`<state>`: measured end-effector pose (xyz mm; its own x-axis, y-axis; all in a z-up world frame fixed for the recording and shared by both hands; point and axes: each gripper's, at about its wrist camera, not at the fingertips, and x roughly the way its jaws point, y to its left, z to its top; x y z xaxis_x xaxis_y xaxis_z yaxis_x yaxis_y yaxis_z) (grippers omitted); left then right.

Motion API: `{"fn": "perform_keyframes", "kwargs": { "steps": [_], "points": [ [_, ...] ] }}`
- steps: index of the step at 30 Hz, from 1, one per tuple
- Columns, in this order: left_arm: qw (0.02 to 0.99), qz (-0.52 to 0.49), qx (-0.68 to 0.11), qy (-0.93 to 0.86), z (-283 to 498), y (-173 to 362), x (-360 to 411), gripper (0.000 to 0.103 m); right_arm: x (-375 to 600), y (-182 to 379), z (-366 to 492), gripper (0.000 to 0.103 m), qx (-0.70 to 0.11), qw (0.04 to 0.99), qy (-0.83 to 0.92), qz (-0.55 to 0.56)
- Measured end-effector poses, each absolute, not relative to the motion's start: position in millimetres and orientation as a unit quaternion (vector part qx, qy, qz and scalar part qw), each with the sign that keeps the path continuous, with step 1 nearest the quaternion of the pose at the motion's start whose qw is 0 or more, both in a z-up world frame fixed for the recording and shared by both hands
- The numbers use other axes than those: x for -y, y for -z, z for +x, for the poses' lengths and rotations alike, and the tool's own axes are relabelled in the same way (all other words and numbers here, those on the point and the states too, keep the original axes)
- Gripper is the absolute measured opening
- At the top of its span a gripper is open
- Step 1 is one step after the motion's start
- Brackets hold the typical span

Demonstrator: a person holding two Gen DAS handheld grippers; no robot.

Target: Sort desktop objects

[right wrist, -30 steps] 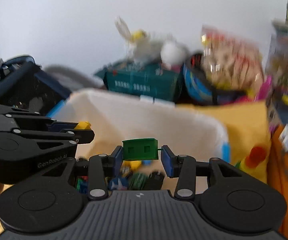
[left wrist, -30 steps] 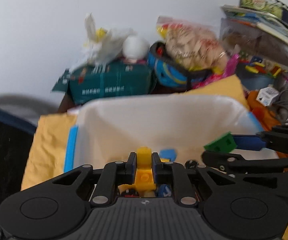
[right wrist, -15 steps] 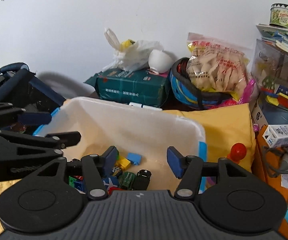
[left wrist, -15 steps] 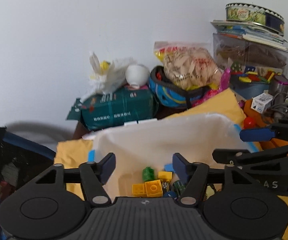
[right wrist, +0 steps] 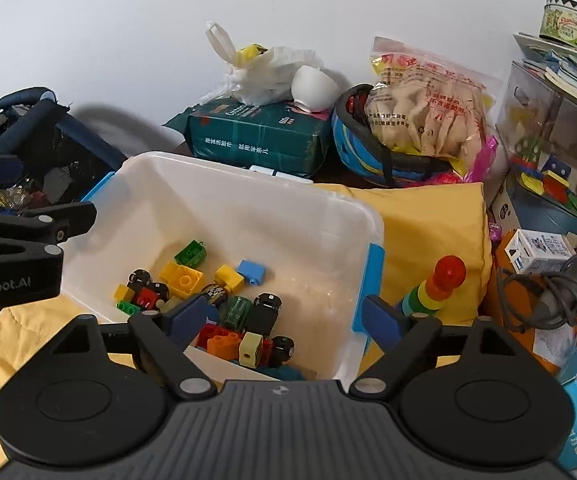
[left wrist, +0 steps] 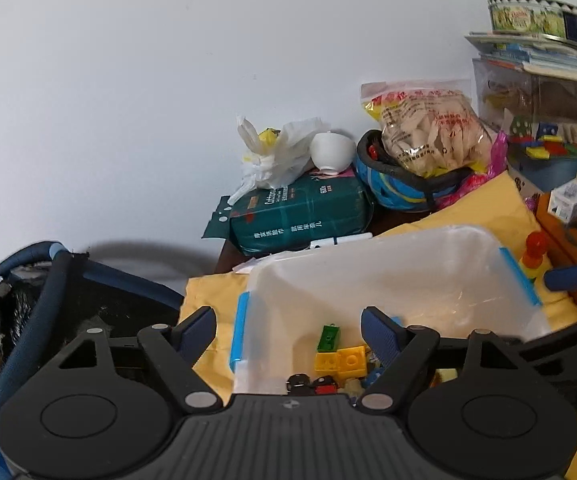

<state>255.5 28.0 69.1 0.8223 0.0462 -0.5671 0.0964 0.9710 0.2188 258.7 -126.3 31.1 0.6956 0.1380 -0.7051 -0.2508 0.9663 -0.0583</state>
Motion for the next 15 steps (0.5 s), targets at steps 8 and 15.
{"fn": "perform_keyframes", "kwargs": {
  "steps": [8,15],
  "points": [
    [0.944,0.092,-0.317,0.004,258.8,-69.7,-25.4,0.082,123.3,-28.7,251.8,0.088,-0.379,0.915,-0.116,-0.071],
    [0.942,0.084,-0.324,0.016,257.2,-66.6,-28.6,0.084,120.7,-23.1,246.1,0.088,-0.384,0.913,-0.118,-0.073]
  ]
}}
